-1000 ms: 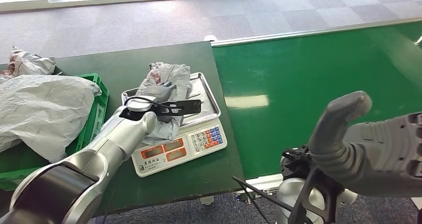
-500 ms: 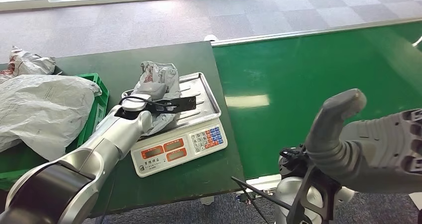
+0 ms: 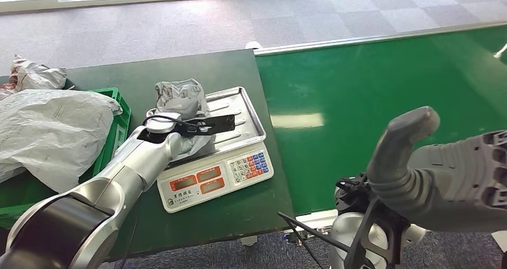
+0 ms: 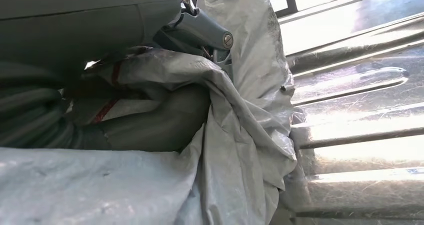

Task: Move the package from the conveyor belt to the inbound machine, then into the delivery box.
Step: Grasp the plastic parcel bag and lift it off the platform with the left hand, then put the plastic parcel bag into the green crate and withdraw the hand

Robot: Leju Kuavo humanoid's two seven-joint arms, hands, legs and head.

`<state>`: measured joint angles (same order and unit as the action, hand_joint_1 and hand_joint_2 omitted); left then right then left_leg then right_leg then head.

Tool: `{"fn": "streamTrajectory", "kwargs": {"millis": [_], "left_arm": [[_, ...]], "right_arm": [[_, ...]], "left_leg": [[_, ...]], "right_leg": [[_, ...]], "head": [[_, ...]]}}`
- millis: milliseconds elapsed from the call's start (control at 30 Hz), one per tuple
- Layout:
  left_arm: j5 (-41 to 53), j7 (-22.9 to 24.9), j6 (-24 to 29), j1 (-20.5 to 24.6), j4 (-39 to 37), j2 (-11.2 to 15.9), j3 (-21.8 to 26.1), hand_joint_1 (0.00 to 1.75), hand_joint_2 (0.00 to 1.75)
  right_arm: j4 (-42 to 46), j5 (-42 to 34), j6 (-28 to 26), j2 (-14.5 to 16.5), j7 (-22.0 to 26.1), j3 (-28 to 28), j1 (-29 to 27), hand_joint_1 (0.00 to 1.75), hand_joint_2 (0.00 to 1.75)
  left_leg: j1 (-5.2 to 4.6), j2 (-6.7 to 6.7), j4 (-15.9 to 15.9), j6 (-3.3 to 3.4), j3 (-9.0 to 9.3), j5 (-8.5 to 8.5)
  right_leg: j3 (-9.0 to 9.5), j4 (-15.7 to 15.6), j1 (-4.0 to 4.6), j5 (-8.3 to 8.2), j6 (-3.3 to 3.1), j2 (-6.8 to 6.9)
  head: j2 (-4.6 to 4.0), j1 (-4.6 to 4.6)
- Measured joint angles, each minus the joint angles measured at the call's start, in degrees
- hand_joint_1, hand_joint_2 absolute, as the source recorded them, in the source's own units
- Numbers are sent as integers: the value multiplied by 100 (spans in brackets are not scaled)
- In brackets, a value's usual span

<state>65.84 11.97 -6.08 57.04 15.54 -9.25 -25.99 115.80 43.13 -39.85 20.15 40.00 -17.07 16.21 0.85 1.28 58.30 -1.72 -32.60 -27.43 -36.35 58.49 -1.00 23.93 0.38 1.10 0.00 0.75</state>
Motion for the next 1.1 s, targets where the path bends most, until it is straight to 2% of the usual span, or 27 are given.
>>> {"fn": "streamTrajectory", "kwargs": {"millis": [67,100,200,267,300,367,433,533,667,767,900,1033,1100], "left_arm": [[15,32,289,-3,9,5,6,175,175],[36,87,638,-3,25,15,15,175,175],[110,444,2447,34,158,161,104,175,175],[67,599,3646,85,352,381,296,175,175],[40,566,4052,72,535,521,470,175,175],[57,257,4476,-78,1104,805,1077,175,175],[165,-287,4592,-305,1717,978,1961,175,175],[322,-1274,4612,-639,2491,1042,3451,175,175],[505,-2543,4614,-952,3271,960,5331,175,175],[599,-3071,4614,-1047,3650,860,6487,175,175],[620,-3190,4614,-1109,3928,783,7301,175,175],[803,-3253,4614,-1114,4067,734,7705,175,175],[1242,-3077,4614,-1112,4064,731,7898,175,175]], "right_arm": [[0,19,0,0,0,5,-2,0,175],[0,42,0,0,0,13,-3,0,175],[2,138,0,0,-1,55,-21,0,175],[19,168,0,-1,-3,109,-48,0,175],[34,168,-1,-3,-3,142,-66,0,175],[72,159,-4,-11,-4,208,-108,0,175],[98,149,-7,-19,-4,269,-142,0,175],[122,121,-8,-31,-4,352,-190,0,175],[155,97,-9,-46,-4,476,-258,0,175],[188,71,-11,-50,-4,578,-294,0,175],[210,65,-11,-50,-4,640,-306,0,175],[219,64,-11,-51,-4,679,-317,0,175],[242,69,-11,-53,-4,715,-331,0,175]], "left_leg": [[0,0,0,0,-2,0],[0,0,0,0,-4,1],[2,4,0,-2,-11,3],[3,17,-1,-5,-7,3],[3,28,-3,-7,-1,2],[3,50,-8,-11,9,-1],[4,59,-11,-12,10,-1],[8,60,-13,-13,4,-1],[8,62,-12,-14,2,-1],[7,57,-11,-14,1,-2],[7,44,-11,-14,-3,-1],[7,42,-11,-13,-3,-1],[7,42,-11,-13,-2,-1]], "right_leg": [[-3,0,0,0,0,0],[-5,0,1,-1,-1,0],[-12,3,2,-3,-3,-3],[-15,5,3,-5,-7,-11],[-16,6,3,-6,-8,-19],[-21,6,4,-6,-11,-40],[-28,7,6,-4,-13,-51],[-32,7,11,-2,-17,-52],[-35,7,11,-2,-17,-57],[-35,5,11,-2,-17,-50],[-32,4,11,-2,-17,-36],[-31,4,11,-2,-16,-36],[-30,4,10,-2,-17,-36]], "head": [[0,0],[0,0],[0,-1],[0,-1],[0,-1],[0,2],[0,3],[0,2],[0,2],[0,2],[0,2],[0,2],[0,0]]}}
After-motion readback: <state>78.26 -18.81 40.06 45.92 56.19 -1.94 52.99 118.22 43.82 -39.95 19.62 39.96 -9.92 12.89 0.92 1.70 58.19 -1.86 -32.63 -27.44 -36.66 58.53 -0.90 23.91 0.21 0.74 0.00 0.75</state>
